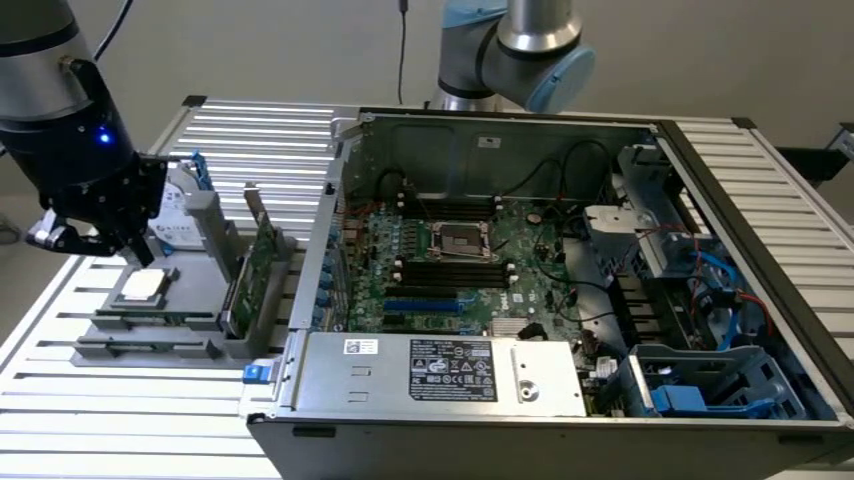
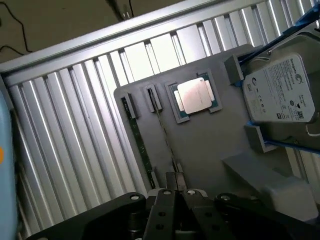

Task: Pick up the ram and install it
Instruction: 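Pick up the ram and move it above insertion slot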

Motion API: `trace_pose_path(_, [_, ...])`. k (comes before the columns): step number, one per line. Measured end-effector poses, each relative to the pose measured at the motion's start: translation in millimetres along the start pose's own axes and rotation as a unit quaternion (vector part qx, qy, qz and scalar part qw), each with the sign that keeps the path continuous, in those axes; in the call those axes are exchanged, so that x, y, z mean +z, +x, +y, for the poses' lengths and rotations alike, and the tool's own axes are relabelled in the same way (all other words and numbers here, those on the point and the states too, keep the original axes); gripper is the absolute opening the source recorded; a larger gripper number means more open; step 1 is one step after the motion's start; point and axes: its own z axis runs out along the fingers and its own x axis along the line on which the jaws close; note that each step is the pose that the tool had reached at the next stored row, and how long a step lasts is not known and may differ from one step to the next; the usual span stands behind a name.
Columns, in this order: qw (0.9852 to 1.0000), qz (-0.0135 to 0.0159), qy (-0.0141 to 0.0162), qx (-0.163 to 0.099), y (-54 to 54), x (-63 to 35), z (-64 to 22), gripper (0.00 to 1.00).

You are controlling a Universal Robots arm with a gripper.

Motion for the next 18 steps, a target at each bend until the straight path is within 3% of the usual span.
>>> trace_pose_path(5, [0.999,0.0019,0.0015,-0.045,-0.1,1.1,-0.1,0.11])
trace_pose_path(9, [0.9966,0.0035,0.0027,-0.082,-0.1,1.8,-0.1,0.11])
trace_pose_path(13, [0.993,0.0055,0.0037,-0.118,-0.1,2.3,-0.1,0.11])
trace_pose_path(18, [0.9872,0.0079,0.0046,-0.159,0.0,3.3,0.2,0.11])
